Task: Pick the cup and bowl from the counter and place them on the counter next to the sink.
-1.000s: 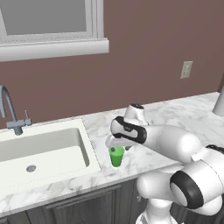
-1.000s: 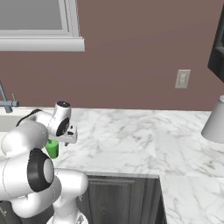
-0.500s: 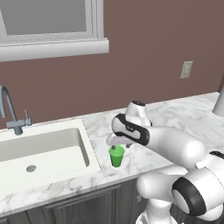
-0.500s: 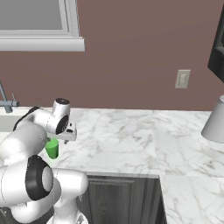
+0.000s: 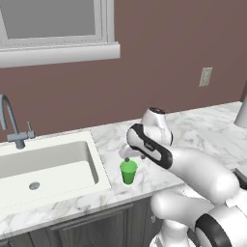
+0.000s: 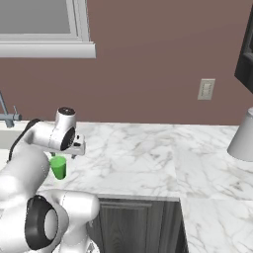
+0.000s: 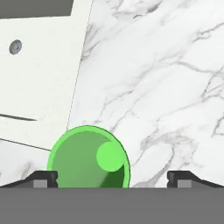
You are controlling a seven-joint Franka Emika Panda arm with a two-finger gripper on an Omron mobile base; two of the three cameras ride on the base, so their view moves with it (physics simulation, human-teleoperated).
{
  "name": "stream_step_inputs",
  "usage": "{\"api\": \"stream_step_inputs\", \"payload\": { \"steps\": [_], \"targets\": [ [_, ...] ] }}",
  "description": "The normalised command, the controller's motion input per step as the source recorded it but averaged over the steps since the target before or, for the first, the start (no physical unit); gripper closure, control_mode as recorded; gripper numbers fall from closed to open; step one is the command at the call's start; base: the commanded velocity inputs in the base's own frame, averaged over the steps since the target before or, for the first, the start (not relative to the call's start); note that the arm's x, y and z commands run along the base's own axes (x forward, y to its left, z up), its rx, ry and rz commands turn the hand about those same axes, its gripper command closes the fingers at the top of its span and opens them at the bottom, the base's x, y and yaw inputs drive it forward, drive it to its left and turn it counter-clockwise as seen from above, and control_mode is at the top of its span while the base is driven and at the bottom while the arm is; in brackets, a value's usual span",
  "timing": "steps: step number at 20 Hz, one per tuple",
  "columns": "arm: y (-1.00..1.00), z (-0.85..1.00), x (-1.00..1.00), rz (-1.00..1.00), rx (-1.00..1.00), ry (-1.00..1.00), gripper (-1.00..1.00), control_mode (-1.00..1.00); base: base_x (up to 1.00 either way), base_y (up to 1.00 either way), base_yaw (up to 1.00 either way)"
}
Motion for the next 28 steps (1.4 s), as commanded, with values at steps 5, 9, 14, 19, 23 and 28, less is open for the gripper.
{"api": "stream_step_inputs", "payload": {
  "steps": [5,9,14,19,23,28],
  "targets": [
    [-0.08,0.18,-0.62,0.00,0.00,-0.19,-1.00,-1.00,0.00,0.00,0.00],
    [-0.17,0.15,-0.84,0.00,0.00,-0.17,-1.00,-1.00,0.00,0.00,0.00],
    [-0.19,0.16,-0.97,0.00,0.01,-0.19,-1.00,-1.00,0.00,0.00,0.00],
    [-0.18,0.16,-0.94,0.00,0.00,-0.19,-1.00,-1.00,0.00,0.00,0.00],
    [-0.17,0.17,-0.83,-0.01,0.00,-0.09,-1.00,-1.00,0.00,0.00,0.00],
    [-0.26,0.10,-0.97,-0.02,0.02,-0.08,-1.00,-1.00,0.00,0.00,0.00]
  ]
}}
